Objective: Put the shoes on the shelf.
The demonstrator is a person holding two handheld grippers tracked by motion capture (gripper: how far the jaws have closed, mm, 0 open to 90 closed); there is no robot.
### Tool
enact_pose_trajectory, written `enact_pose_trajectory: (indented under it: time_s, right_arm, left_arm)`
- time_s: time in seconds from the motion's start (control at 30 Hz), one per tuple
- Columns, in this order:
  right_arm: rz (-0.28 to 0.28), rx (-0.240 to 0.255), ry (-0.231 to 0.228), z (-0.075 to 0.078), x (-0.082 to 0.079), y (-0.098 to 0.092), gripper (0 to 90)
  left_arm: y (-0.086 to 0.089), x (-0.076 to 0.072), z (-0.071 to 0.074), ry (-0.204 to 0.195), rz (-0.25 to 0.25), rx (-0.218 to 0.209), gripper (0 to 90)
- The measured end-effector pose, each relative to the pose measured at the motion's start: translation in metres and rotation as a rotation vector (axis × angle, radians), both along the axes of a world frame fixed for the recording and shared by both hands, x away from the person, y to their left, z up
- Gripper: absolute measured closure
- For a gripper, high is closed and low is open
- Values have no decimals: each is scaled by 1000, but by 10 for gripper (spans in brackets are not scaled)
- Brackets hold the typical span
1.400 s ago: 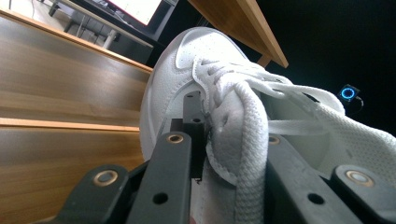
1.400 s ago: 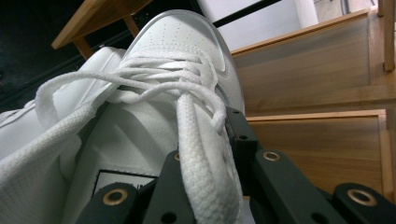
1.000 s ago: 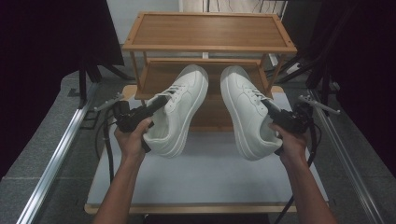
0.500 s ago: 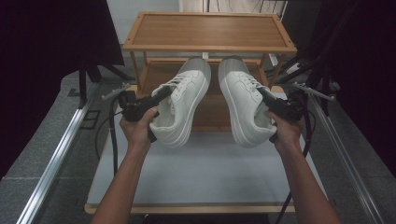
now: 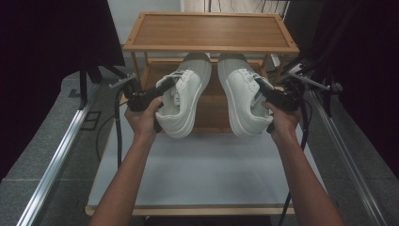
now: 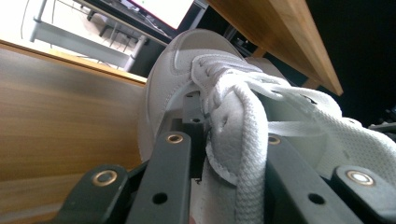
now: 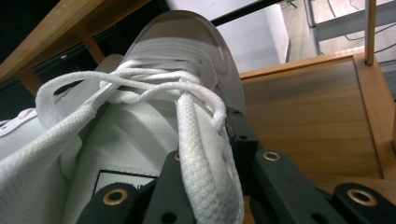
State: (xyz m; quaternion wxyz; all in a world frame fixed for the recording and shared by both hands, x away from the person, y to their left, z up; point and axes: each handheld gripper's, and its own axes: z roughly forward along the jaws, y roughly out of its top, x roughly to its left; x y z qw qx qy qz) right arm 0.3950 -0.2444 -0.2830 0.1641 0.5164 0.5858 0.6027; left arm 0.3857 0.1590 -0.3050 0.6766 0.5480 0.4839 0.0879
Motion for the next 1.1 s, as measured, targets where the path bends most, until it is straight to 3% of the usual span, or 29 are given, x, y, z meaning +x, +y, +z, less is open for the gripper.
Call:
enact_pose_trajectory:
  time_s: [0.33,0.6,0.83,1.1]
  right_arm:
    - [-39,7,20,2,20,6,835]
    - [-84,-9,43,-1,33,12,834]
    - [-95,9,49,-1,41,18,827]
    - [-112,27,63,-3,46,27,822]
  left_arm:
    - [-13,20,-1,24,78,-5,812]
    - [-16,31,5,18,94,19,810]
    - [-17,41,3,34,137,-12,808]
    - [-22,51,1,55,183,-12,801]
